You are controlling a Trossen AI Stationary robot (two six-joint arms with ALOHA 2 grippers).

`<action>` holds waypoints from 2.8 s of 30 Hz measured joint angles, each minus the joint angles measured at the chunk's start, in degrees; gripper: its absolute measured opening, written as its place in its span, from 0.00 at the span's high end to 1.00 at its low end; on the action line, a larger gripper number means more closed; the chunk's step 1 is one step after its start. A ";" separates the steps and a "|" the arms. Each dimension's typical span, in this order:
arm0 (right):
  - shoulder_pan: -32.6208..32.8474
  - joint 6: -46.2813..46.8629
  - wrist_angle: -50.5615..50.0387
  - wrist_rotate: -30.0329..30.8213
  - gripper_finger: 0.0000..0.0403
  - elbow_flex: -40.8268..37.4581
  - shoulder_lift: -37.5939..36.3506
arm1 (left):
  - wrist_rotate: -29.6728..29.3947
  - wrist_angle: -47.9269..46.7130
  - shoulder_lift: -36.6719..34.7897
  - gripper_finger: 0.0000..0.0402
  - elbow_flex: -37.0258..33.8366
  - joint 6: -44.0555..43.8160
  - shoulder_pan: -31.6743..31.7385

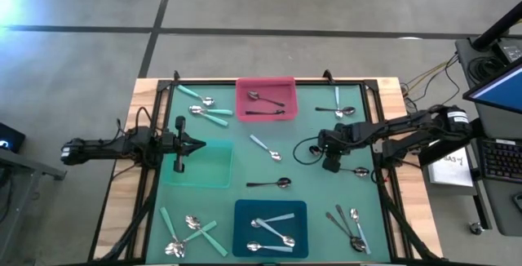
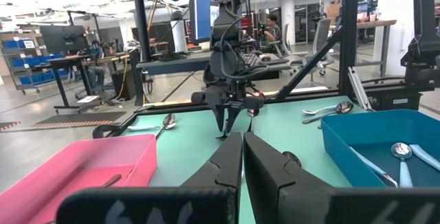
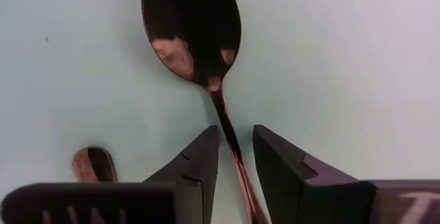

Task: Sort silverware by color (type)
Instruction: Put the black spoon into the red bin, then put the blue spoon into the blue bin

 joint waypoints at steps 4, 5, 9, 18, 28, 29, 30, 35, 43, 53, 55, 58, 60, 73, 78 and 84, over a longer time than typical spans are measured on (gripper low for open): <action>0.00 1.30 0.68 -0.65 0.85 0.00 3.47 | 0.00 0.00 0.00 1.00 -0.01 0.00 0.01; 0.00 1.38 0.80 -1.06 0.87 0.00 4.54 | 0.00 0.00 0.01 1.00 -0.02 0.00 0.02; 0.00 3.89 0.75 -1.26 0.96 0.44 8.30 | 0.01 0.02 -0.01 1.00 -0.01 0.00 0.01; -0.04 5.47 0.35 -0.94 0.98 5.12 6.07 | 0.00 0.03 0.02 1.00 -0.02 0.00 0.00; -0.16 -0.94 11.66 1.87 0.98 14.42 3.74 | 0.01 -0.07 0.17 1.00 -0.02 0.00 0.02; -0.38 -2.31 13.86 1.90 0.98 15.57 3.81 | 0.01 -0.05 0.17 1.00 0.00 0.00 0.02; -0.55 -3.37 16.33 2.37 0.98 16.67 4.09 | 0.00 0.04 0.19 1.00 0.00 0.00 0.01; -2.37 -10.14 23.63 4.65 0.98 21.07 6.57 | 0.01 0.01 0.23 1.00 -0.01 0.00 0.01; -9.31 -19.08 24.75 6.30 0.98 30.71 14.51 | 0.02 -0.02 0.28 1.00 -0.02 0.00 0.02; -15.91 -26.19 24.22 6.19 0.98 42.69 29.43 | 0.01 -0.01 0.28 1.00 -0.01 0.00 0.01; -16.51 -26.33 23.75 6.12 0.98 44.50 31.70 | 0.02 0.00 0.28 1.00 -0.01 0.00 0.01; -16.86 -27.56 20.73 6.23 0.98 47.00 34.27 | 0.01 0.00 0.28 1.00 -0.02 0.00 0.02; -16.87 -28.20 18.75 6.21 0.96 48.16 34.62 | 0.00 0.00 0.28 1.00 -0.01 0.00 0.01; -15.60 -21.78 10.90 -3.94 0.70 49.75 30.83 | 0.01 0.00 0.28 1.00 -0.01 0.00 0.02; -11.39 -18.45 4.89 -12.74 0.65 49.70 30.22 | 0.00 0.00 0.28 1.00 -0.01 0.00 0.01; -3.33 -15.87 2.92 -9.18 0.67 48.23 30.47 | 0.00 0.00 0.28 1.00 -0.02 0.00 0.02</action>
